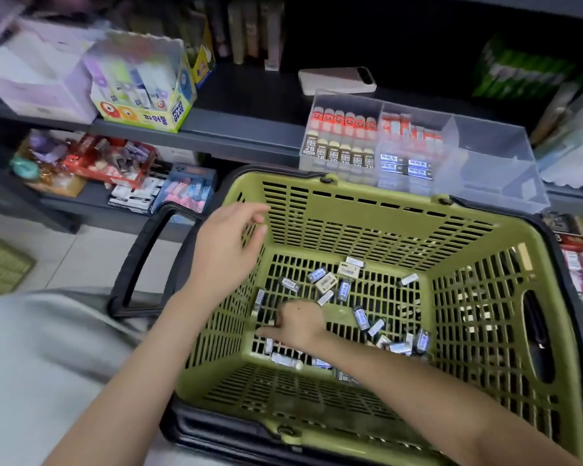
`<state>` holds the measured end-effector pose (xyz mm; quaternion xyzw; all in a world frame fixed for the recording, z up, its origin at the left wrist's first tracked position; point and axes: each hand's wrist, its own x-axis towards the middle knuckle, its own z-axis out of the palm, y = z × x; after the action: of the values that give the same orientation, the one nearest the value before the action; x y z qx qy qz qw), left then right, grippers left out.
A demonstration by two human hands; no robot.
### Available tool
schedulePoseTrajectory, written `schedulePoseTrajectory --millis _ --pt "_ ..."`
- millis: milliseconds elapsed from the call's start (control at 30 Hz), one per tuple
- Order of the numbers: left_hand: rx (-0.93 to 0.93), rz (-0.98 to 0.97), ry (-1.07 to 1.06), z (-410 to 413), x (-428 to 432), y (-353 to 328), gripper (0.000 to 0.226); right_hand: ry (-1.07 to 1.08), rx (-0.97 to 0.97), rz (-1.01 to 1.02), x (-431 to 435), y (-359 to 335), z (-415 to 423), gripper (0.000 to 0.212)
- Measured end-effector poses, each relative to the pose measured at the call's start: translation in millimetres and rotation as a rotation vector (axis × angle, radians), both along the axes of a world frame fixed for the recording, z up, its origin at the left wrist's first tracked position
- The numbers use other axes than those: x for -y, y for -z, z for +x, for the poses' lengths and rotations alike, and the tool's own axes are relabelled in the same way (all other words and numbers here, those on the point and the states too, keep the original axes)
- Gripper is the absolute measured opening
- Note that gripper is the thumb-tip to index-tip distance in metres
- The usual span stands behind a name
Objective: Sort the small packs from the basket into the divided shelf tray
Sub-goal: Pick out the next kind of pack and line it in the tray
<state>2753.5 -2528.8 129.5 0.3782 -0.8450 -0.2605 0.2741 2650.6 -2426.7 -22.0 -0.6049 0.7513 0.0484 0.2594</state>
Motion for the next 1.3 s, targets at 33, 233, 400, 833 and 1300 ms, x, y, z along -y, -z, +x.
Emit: schedulePoseTrajectory --millis 33,233,400,833,1300 --pt "0.002 0.002 0.003 -1 0 0 0.028 -0.011 -0.052 0.019 5 2 6 0.061" --pt "-0.098 0.081 -0.021 0 2 1 0.027 0.347 0.238 0.088 20 15 6 0.034" --pt "-0.189 0.125 -0.062 0 2 2 0.023 0.673 0.828 0.006 41 12 -1 0.035" --pt "-0.235 0.12 -0.071 1 4 2 0.022 0.199 0.56 0.079 23 19 34 0.034" --pt "0.25 0.498 0.16 -10 -9 15 0.046 0.557 1.342 -0.048 9 -76 -29 0.039"
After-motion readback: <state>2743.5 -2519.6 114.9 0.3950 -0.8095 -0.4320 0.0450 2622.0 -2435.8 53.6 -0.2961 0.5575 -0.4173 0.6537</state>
